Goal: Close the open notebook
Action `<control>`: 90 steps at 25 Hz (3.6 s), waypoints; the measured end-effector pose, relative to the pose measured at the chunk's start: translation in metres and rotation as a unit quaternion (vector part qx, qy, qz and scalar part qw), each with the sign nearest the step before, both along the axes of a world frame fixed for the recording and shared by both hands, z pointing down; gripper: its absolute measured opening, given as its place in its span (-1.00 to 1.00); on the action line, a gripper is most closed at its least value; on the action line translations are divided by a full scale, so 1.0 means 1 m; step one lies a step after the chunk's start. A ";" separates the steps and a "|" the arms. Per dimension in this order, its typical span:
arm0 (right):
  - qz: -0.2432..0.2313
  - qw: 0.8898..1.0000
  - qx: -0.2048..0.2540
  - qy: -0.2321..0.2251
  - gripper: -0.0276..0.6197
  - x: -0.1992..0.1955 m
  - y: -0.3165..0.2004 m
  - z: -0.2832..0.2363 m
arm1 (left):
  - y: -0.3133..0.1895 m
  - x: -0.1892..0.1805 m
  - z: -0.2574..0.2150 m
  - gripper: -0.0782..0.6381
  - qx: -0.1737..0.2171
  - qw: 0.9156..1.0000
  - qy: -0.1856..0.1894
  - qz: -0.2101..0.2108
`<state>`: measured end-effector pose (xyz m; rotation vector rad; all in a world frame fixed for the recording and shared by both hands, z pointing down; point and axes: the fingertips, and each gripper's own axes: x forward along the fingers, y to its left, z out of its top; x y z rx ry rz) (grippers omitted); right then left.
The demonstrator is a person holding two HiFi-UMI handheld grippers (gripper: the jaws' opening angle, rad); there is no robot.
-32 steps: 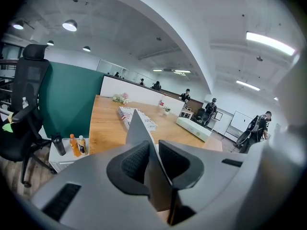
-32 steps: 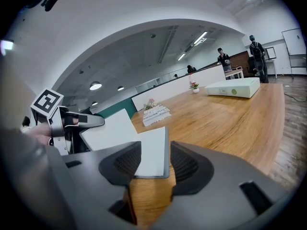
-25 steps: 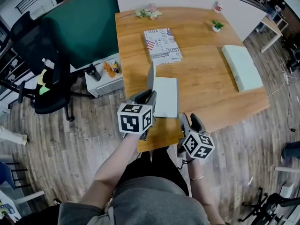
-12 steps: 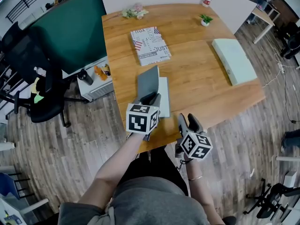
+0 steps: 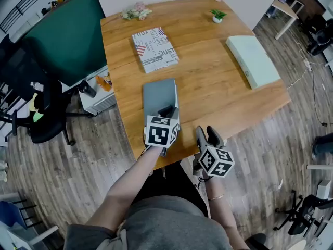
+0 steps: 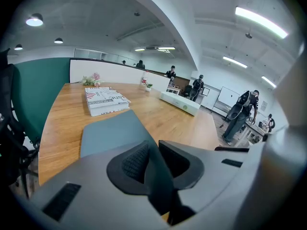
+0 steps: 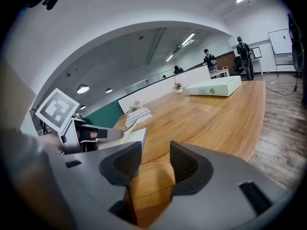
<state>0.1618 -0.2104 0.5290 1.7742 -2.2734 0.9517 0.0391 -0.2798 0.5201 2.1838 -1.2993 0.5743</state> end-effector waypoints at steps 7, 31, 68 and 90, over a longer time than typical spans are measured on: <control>0.012 1.000 -0.007 0.000 -0.35 0.017 -0.002 0.005 | 0.004 0.012 0.031 -0.56 -0.026 0.998 -0.047 0.018; 0.024 1.000 -0.018 -0.002 -0.36 0.030 -0.001 0.012 | 0.009 0.028 0.054 -0.46 -0.034 0.991 -0.117 0.050; -0.019 0.999 0.049 0.004 -0.43 -0.011 0.009 -0.035 | 0.043 0.001 -0.009 -0.39 0.062 0.997 -0.002 0.036; -0.059 0.990 0.129 0.022 -0.79 -0.053 0.020 -0.096 | 0.074 -0.122 -0.068 -0.68 0.163 0.982 0.023 -0.091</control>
